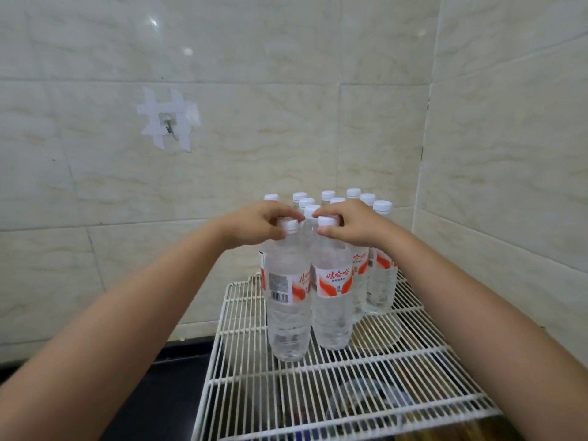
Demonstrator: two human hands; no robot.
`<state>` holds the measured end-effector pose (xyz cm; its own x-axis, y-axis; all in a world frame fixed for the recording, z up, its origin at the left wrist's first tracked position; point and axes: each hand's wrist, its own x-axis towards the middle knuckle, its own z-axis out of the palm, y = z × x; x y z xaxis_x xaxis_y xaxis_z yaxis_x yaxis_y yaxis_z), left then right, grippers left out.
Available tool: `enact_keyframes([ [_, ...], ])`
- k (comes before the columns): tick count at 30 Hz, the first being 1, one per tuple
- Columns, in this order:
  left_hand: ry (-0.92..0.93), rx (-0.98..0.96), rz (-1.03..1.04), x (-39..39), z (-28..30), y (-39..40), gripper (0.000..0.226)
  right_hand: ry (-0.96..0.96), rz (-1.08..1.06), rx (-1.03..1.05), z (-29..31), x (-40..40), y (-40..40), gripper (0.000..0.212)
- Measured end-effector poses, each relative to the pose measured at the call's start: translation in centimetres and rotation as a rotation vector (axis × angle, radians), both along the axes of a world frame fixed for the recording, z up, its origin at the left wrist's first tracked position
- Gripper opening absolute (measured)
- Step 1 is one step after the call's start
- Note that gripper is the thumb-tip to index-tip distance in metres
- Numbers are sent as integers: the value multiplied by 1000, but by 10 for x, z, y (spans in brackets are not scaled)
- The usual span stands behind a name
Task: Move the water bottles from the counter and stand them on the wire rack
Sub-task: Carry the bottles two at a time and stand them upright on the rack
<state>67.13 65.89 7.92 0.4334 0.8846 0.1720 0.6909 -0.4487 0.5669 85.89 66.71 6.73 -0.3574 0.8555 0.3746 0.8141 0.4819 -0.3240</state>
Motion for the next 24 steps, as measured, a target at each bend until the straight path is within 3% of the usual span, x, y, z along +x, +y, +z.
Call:
enact_keyframes([
  [2, 69, 75, 54, 8, -2, 1, 37, 10, 6, -4, -2, 6, 1, 39],
  [5, 225, 273, 291, 16, -11, 1, 42, 86, 11, 13, -7, 10, 1, 40],
  [8, 172, 325, 418, 19, -15, -1, 40, 124, 6, 43, -10, 7, 0, 39],
  [15, -106, 273, 282, 11, -19, 5, 35, 285, 62, 46, -17, -5, 4, 34],
  [20, -697, 250, 256, 19, -58, -2, 44, 314, 82, 96, -19, -4, 10, 32],
  [24, -758, 321, 229, 27, -68, -2, 40, 398, 92, 137, -29, -7, 12, 32],
])
